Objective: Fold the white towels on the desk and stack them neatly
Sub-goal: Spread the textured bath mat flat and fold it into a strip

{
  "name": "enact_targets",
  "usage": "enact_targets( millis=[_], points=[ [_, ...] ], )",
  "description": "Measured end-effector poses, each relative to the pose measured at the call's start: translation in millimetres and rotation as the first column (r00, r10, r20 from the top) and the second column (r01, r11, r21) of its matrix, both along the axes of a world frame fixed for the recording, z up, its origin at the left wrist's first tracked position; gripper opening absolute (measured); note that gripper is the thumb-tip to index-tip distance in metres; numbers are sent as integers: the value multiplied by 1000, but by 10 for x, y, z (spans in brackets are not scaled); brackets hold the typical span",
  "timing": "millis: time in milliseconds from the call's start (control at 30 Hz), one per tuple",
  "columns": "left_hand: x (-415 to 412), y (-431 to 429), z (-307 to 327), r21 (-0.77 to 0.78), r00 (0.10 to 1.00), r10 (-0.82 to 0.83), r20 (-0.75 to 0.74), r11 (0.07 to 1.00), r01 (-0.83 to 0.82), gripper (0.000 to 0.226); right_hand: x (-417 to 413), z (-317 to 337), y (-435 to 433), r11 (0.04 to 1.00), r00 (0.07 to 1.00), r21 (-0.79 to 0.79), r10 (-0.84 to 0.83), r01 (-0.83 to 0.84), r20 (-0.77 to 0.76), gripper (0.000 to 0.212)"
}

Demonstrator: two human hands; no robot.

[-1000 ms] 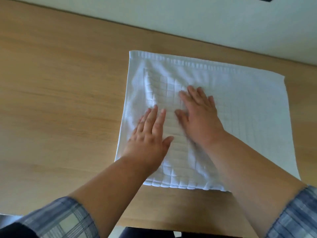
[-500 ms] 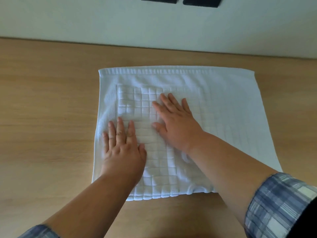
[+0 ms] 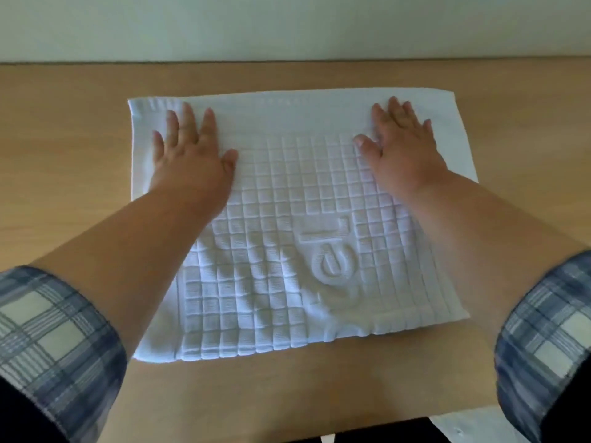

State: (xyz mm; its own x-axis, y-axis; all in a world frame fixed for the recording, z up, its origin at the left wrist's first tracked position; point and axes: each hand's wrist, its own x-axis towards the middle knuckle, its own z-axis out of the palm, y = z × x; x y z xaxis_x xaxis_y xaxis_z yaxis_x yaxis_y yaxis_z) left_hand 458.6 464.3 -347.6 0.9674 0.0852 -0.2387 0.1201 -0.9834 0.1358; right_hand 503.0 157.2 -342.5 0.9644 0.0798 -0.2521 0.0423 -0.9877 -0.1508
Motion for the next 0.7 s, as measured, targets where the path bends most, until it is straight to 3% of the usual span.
enact_targets(
  millis=[133, 233, 367, 467, 533, 633, 700],
  points=[
    [-783, -712, 118, -176, 966, -245, 81, 951, 256, 63, -816, 85, 438, 976, 988, 161, 138, -149, 73, 62],
    [-1459, -950, 21, -123, 926, -375, -51, 922, 367, 65, -1492, 2, 438, 966, 973, 142, 224, -215, -50, 64],
    [-1639, -710, -146, -7, 952, -295, -82, 955, 295, 75, -1559, -136, -267, 995, 995, -56, 77, -80, -67, 74],
    [-1640, -625, -114, 26, 970, -222, -94, 974, 225, 75, -1516, -88, -590, 996, 996, -83, -39, 33, -78, 77],
    [-1701, -731, -58, -12, 970, -236, -58, 972, 236, 71, -1615, -30, -483, 999, 999, -13, 30, -30, -29, 76],
    [-1847, -943, -19, -66, 941, -339, -8, 939, 338, 63, -1945, -18, -167, 957, 960, 73, 278, -281, 39, 72],
    [-1924, -912, -58, -46, 961, -274, -48, 961, 272, 63, -2093, -88, -180, 948, 948, 44, 317, -316, -30, 73]
  ],
)
